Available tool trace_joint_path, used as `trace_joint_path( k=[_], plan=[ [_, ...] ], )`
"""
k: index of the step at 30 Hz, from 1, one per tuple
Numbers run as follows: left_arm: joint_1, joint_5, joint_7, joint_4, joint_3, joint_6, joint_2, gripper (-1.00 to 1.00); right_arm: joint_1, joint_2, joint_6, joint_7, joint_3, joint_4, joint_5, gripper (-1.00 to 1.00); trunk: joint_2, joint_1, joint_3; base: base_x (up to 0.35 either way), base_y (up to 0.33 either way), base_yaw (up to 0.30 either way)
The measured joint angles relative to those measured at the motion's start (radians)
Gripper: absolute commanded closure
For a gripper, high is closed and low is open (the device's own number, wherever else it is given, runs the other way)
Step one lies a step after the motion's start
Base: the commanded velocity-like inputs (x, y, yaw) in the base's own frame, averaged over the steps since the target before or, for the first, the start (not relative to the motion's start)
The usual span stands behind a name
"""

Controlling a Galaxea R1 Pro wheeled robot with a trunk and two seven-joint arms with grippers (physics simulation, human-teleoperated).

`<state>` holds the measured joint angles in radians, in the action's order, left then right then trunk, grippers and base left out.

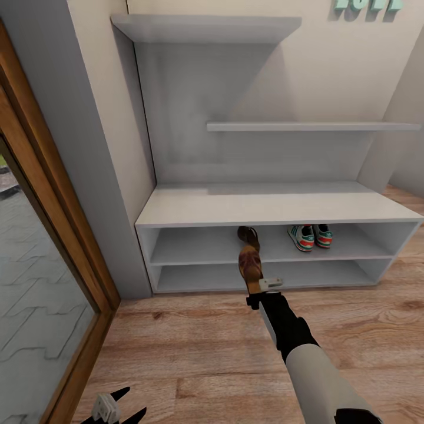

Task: Pick up the two gym shoes and the two sandals from the corridor floor and place them onto the hallstand (shoe rack) in the corridor, making sure they are on the rack and not on the floor. Arrange them so the two gym shoes are next to each other and the two sandals are next to each other.

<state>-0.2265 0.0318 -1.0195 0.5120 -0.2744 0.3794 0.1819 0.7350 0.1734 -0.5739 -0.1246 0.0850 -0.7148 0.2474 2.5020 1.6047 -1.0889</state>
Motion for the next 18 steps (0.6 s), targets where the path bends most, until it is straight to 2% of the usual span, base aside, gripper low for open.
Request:
trace_joint_path(
  k=[15, 18],
  plan=[
    [0.0, 0.0, 0.003, 0.002, 0.0, -0.001, -0.001, -1.0, 0.0, 0.0, -0.003, 0.0, 0.004, 0.001, 0.002, 1.0, 0.0, 0.0, -0.015, 0.186, -0.174, 0.105],
    [0.0, 0.0, 0.003, 0.002, -0.002, 0.0, -0.001, -1.0, 0.0, 0.0, -0.003, -0.001, 0.004, 0.001, 0.002, 1.0, 0.0, 0.0, -0.018, 0.094, -0.079, 0.032]
  ],
)
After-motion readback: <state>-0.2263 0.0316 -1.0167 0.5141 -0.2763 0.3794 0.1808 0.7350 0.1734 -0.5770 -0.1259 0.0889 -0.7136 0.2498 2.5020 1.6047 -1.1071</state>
